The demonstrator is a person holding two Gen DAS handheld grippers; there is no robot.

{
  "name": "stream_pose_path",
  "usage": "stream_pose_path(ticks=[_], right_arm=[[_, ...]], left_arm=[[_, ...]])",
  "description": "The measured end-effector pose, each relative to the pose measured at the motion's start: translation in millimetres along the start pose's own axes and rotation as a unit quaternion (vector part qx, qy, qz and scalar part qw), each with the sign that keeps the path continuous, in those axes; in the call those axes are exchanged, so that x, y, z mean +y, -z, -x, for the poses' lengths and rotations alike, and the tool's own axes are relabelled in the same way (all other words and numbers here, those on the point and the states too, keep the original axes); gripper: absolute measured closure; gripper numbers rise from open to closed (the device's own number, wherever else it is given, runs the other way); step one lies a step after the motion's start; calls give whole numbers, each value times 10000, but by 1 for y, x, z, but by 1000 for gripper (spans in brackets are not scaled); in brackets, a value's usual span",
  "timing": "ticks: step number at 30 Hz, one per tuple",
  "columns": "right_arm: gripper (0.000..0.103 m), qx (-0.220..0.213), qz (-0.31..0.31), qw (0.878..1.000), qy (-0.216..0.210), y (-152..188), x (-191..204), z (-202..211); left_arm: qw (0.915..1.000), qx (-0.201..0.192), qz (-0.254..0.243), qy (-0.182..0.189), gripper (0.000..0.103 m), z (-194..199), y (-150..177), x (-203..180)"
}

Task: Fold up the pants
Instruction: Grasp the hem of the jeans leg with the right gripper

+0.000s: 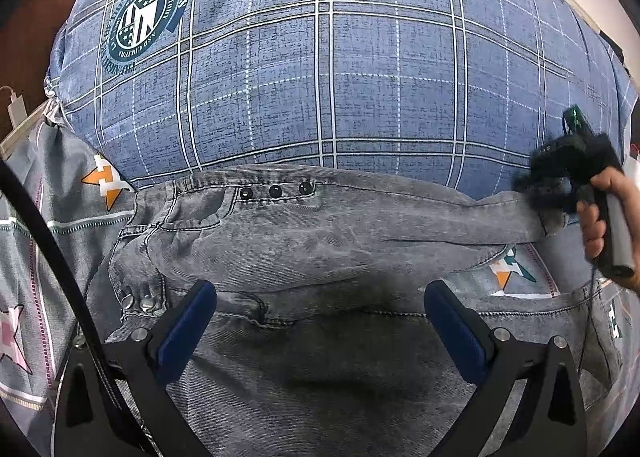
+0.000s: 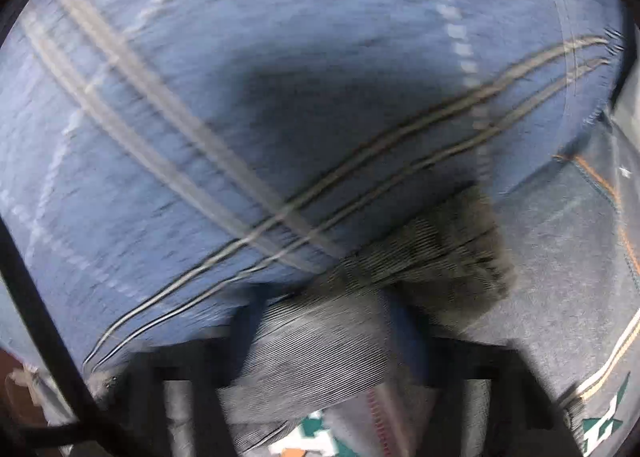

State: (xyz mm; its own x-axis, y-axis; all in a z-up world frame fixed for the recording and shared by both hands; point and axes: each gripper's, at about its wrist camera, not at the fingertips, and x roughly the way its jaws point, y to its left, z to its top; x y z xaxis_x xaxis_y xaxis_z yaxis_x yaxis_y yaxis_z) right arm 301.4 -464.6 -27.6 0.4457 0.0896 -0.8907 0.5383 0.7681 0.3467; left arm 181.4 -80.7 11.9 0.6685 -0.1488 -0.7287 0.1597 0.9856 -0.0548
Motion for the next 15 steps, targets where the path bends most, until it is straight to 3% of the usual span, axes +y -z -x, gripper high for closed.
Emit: stream_pose_path(ticks=[1,3,7,9,12,15], right_arm=[[101,10,74,9998,192,2,5,1],[101,11,115,9994,339,1,5,0],[98,6,-341,9990,-280,0,-13,0],[98,-21,-484,9985,-262,-3,-18,0],[101,-16,-346,9991,-239,-4,-17,3],[101,-136,-248,9990,-343,15,-15,10]], left_arm=[[10000,-7,-13,6,0,1,0,-1],[10000,-37,-49,20,0,4,1,-2],[9999,-121,-34,53,0,11,0,0],[9999,-139,8,81,0,11,-2,2],[9999,-109,43,101,0,10,-3,2],[9999,-125,50,102,0,11,-3,2]])
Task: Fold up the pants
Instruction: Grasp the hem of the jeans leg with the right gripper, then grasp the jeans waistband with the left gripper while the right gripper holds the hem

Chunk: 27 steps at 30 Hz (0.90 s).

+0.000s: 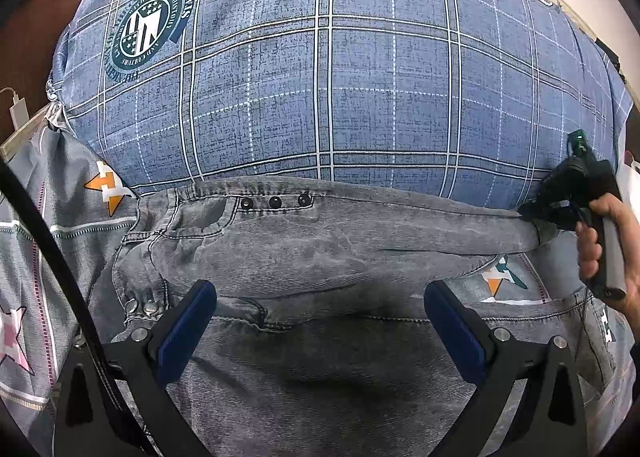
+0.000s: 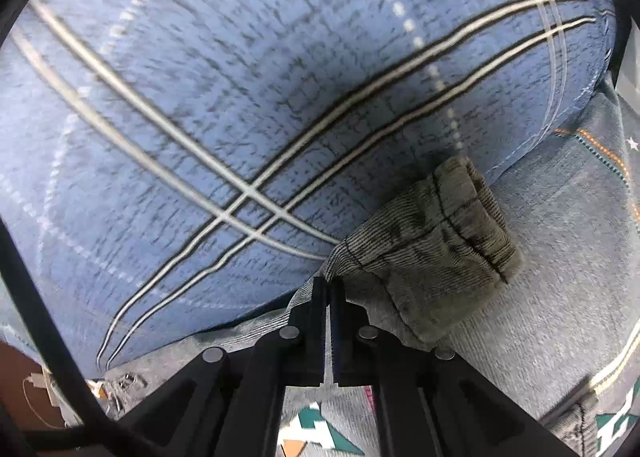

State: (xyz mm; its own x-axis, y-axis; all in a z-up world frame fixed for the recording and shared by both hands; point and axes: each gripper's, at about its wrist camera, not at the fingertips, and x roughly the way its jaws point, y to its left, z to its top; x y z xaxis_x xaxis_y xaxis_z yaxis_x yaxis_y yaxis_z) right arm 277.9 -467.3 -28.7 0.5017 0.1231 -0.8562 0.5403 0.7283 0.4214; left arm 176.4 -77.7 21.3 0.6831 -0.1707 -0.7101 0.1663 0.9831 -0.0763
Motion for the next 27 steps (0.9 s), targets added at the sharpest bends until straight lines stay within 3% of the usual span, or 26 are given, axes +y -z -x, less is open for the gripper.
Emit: stream_pose_path(ticks=[8,12,15,17,20,24,27], right_arm=[[101,-326,623,9962,-511,50,5,71],[101,-443,616,9923,-978,105,-19,106],[101,-403,478,9904,-1232,159,-43,98],[101,-461,259,9900,-1310,177,-53,87],[101,-353,149,9897,-1378,178,-58,77],[101,-557,315,9832,-1708,184,-61,99],[101,-530,393,9841,-1648,180,-64,103]], left_arm=[[9999,-22,-31,127,0,7,2,-3],[9994,89,-26,346,0,9,4,-6],[9979,249,44,595,0,8,7,-6],[9958,391,175,811,0,7,9,-5],[9920,701,367,980,0,-1,5,-9],[9863,1017,679,1108,0,-17,-9,-23],[9802,1311,843,1224,0,-37,-23,-36]])
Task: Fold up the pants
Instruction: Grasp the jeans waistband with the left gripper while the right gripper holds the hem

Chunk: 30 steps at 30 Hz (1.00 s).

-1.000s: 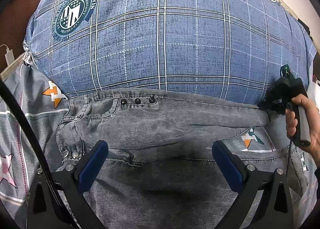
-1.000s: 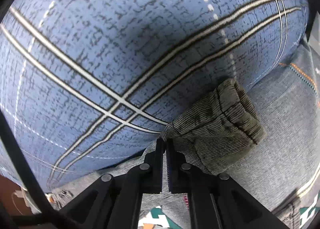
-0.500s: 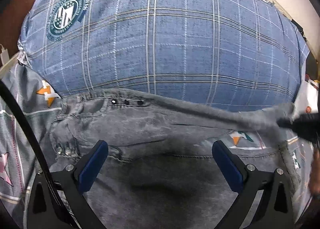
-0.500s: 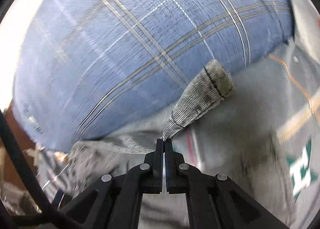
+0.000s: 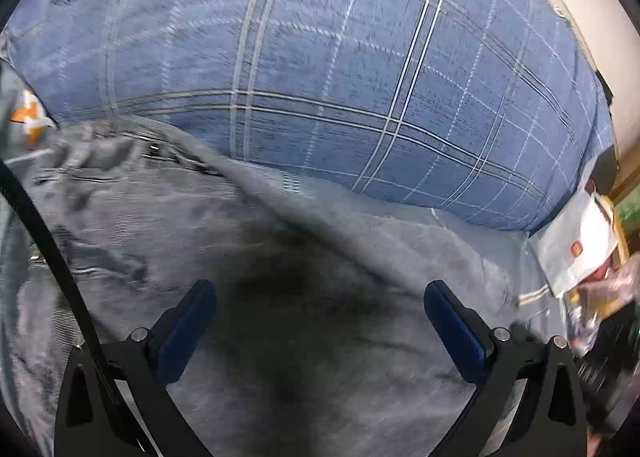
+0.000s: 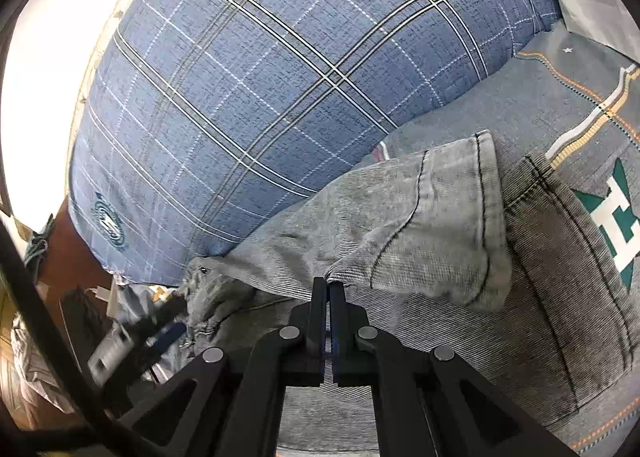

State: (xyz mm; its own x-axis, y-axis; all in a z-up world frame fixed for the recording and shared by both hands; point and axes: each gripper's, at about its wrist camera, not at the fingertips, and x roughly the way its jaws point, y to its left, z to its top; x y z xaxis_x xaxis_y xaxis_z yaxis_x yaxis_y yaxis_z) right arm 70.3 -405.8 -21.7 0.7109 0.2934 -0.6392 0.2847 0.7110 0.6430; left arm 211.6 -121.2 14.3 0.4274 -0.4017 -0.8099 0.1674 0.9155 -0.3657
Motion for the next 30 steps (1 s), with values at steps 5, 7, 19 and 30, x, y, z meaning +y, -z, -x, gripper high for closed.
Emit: stream_pose_path(ticks=[5,7,19,30], right_arm=[[101,187,-148,9997,66,2,-7,-15],[102,149,-110,9998,47,0,-4,-12],[101,356,-417,9983,-196,-9,-16,-6],[98,707,-1577,9820,-756,-10,-63,-13]], left_arm=[[9984,301,432,-192,26,-31,-16,-6],[9976,393,511,-241,35,-37,-22,-10],[9868,1087,1104,-463,100,-63,-26,-20],[9875,642,1368,452,100,26,7,-9]])
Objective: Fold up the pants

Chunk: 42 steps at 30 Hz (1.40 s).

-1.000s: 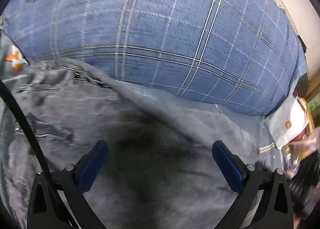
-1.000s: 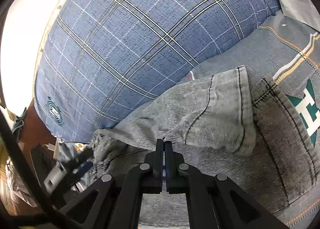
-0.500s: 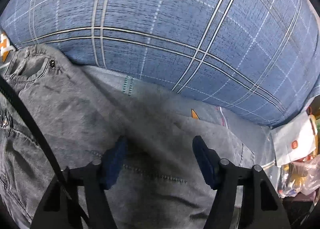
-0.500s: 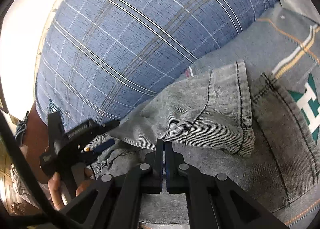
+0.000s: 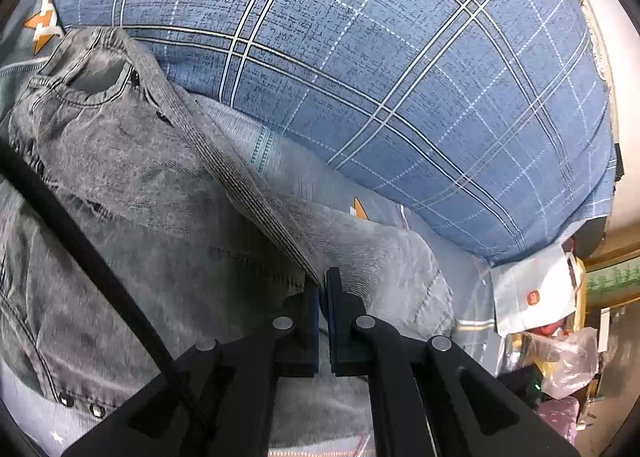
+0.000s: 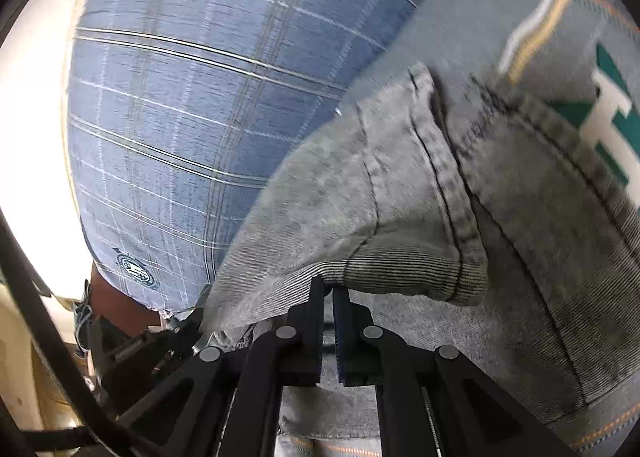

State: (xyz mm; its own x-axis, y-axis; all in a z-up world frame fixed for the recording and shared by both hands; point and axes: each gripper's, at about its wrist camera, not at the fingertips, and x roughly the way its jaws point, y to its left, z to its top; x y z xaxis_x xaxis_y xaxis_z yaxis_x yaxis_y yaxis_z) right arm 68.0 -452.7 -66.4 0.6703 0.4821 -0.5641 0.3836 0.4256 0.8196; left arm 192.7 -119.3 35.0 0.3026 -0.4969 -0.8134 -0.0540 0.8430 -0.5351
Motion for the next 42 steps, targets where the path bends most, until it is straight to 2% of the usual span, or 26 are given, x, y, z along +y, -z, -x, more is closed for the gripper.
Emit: stream_pose_path(ticks=[2,5,6,8,9,10,13,17,18,19,21,22,24,27,31,33,35,36,39,41,42], right_arm=[[98,14,12,10000,69,-2,-1,-3],[93,27,17,9999,167,-1,0,-6],[89,58,-9,9998,180,0,0,-7],[63,62,-41,9999,131,3,1,-10],[36,43,-60,9999,93,4,1,-10],[14,-7,-74,9999,98,5,2,-11],[13,-201,58,9994,290,7,8,-11],[14,-247,-10,9990,375,-1,6,-23],[20,-267,7,9988,422,-3,7,-24],[43,-311,93,9980,542,-3,11,-23],[70,-494,396,9922,1073,-7,19,-21],[81,-571,404,9908,1156,-11,18,-19],[97,-627,235,9914,1122,-18,10,-12],[102,-771,202,9926,916,-23,9,6],[103,-1135,694,9895,559,-23,31,39],[103,-1254,852,9870,538,-22,35,51],[103,-1334,770,9874,358,-22,32,57],[98,-1339,647,9886,235,-24,28,57],[97,-1085,425,9932,3,-33,20,49],[76,-811,471,9955,100,-35,21,37],[40,-757,486,9959,135,-34,22,34]], left_arm=[[10000,8,-12,4,100,1,1,-3],[10000,28,-50,-42,100,0,3,-2],[10000,30,-28,-64,100,-6,1,-2],[9999,78,45,-105,100,-12,-2,0],[9999,97,60,-112,100,-14,-4,0],[9998,118,76,-131,100,-17,-5,1],[9997,152,105,-130,101,-20,-5,2],[9999,141,78,-56,100,-16,-6,0],[9998,148,105,-9,100,-14,-7,2],[9998,152,120,23,100,-13,-8,2],[9999,113,101,37,100,-8,-10,2],[9999,109,85,41,100,-8,-10,1],[9999,105,56,12,100,-5,-8,-2],[10000,40,-75,-30,100,-1,-4,-6],[9999,30,-114,-27,100,2,3,-8],[9998,28,-166,-61,100,1,6,-10],[9996,29,-231,-149,100,0,9,-11],[9996,51,-229,-183,100,-2,9,-11],[9996,76,-175,-190,100,-5,10,-9],[9996,79,-170,-202,100,-5,9,-7],[9997,90,-154,-188,100,-5,8,-6]])
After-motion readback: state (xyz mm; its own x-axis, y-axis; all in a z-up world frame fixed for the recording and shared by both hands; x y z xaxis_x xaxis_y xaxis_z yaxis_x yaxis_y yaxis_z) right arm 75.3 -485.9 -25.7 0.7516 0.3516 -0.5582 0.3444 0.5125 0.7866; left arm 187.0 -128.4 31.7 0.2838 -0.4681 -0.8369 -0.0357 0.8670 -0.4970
